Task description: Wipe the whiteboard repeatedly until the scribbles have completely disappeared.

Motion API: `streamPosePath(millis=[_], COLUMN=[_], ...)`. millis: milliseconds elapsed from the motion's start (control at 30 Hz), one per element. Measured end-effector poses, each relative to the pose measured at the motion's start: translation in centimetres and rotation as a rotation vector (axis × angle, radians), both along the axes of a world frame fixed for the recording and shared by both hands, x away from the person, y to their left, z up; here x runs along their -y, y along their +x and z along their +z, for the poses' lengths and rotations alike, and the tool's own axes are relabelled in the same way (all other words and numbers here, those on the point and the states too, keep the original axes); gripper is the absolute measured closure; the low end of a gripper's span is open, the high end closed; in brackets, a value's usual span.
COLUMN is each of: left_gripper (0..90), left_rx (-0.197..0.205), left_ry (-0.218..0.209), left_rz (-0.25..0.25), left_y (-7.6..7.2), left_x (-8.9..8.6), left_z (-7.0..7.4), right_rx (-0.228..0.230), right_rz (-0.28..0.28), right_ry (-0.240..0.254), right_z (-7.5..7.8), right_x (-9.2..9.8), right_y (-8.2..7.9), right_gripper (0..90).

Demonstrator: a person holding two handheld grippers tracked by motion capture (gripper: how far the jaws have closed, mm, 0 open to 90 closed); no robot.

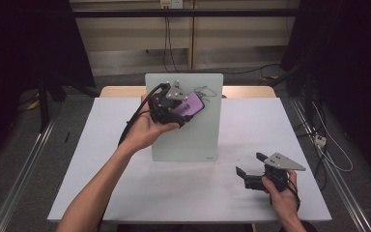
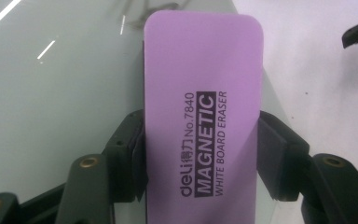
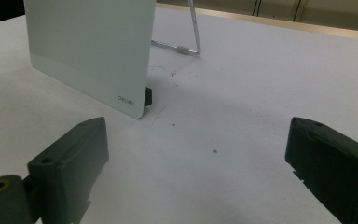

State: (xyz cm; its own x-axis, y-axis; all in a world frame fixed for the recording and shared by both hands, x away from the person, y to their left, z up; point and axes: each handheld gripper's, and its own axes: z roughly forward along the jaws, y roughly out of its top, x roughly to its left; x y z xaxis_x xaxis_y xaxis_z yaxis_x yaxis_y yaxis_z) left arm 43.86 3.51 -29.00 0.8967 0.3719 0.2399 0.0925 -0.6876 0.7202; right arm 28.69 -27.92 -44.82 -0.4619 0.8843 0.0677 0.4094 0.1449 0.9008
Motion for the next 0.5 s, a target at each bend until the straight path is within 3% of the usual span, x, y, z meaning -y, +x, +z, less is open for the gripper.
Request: streamPosePath(millis=[300,500], left_gripper=[41.0,41.0], left_rx=[-0.051,-0.046], left_ry=[0.056,0.059], left_rz=[-0.062,-0.057], left_y=[-0.7,-1.0], left_x=[1.8,2.4], left_z=[-2.3,-2.7], right_rx=[0.001,0.003], right_rz=[0.003,0.003], right_ry=[0.001,0.001], right_z=[0.0,0.0], right_x=[0.0,0.0], right_y=[-0.1,0.0], right_gripper=[6.0,6.0])
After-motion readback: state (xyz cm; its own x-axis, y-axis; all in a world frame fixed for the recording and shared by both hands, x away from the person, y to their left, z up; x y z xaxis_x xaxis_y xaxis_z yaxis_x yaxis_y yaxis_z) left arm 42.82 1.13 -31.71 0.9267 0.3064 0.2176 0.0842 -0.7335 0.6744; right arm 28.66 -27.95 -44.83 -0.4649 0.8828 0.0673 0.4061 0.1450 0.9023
